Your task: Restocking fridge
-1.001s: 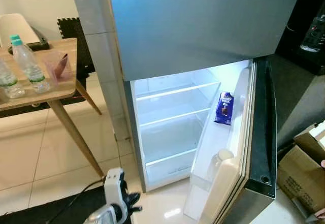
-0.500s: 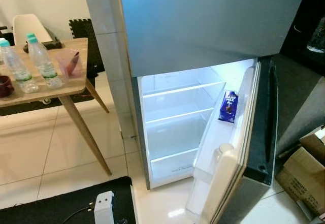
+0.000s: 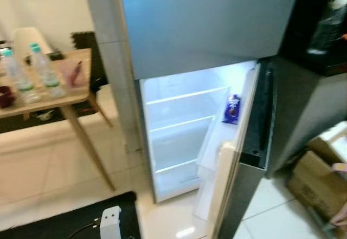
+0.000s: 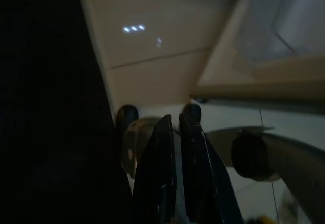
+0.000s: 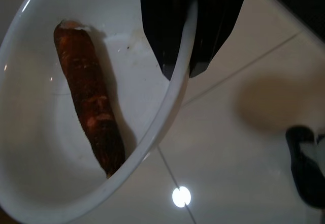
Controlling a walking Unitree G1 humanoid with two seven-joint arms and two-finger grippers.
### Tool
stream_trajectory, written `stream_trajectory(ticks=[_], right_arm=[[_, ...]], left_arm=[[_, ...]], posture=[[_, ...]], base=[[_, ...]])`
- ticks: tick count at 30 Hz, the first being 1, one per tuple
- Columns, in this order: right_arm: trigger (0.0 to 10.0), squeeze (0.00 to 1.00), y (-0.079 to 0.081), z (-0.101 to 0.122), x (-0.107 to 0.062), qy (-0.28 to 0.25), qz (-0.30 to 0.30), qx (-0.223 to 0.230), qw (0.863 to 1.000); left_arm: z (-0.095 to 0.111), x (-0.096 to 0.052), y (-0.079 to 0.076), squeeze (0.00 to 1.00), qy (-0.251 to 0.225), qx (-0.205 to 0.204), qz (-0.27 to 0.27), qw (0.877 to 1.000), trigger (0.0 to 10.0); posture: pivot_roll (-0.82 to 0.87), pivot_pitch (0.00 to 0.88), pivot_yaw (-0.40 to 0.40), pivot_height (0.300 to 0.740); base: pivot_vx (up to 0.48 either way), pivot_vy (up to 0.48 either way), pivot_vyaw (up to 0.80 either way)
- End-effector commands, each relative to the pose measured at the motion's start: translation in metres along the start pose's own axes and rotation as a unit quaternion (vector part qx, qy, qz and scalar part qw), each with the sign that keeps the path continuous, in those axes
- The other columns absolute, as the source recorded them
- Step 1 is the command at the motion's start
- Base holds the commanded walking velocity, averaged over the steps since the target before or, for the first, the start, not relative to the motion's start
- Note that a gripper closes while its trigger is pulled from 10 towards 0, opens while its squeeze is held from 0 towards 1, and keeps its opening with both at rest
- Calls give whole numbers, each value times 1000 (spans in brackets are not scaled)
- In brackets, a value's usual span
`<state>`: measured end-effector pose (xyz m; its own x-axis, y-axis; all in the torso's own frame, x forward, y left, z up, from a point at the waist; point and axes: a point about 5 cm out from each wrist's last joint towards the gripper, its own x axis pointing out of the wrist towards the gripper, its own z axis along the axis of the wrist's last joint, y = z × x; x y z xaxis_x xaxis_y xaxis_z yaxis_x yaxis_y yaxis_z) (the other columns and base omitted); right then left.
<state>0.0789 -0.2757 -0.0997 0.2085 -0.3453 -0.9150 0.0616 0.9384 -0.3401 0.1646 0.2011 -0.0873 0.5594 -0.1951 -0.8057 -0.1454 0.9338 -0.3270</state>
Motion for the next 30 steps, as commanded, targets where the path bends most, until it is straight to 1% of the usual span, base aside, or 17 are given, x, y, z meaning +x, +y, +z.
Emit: stream_trajectory(ticks=[1,12,22,27,30], right_arm=[[10000,0,1,-1,0,1,0,2,1000],[10000,0,1,1,0,0,2,0,1000],[10000,0,1,1,0,-1,3,-2,1000],[10000,0,1,1,0,-1,4,-3,1000],[10000,0,1,1,0,-1,4,-4,1000]], left_arm=[[0,0,-1,0,2,4,0,1000,10000],[-1,0,-1,0,2,5,2,1000,10000],[2,0,1,0,-8,-4,11,1000,10000],[3,0,1,0,-11,-3,10,1000,10000],[3,0,1,0,-11,6,3,1000,10000]], posture=[[-51,0,-27,740],[-53,0,-27,740],[-54,0,-30,740],[-54,0,-30,740],[-55,0,-29,740]], base=[[-259,0,0],[-259,0,0],[0,0,0],[0,0,0],[0,-99,0]])
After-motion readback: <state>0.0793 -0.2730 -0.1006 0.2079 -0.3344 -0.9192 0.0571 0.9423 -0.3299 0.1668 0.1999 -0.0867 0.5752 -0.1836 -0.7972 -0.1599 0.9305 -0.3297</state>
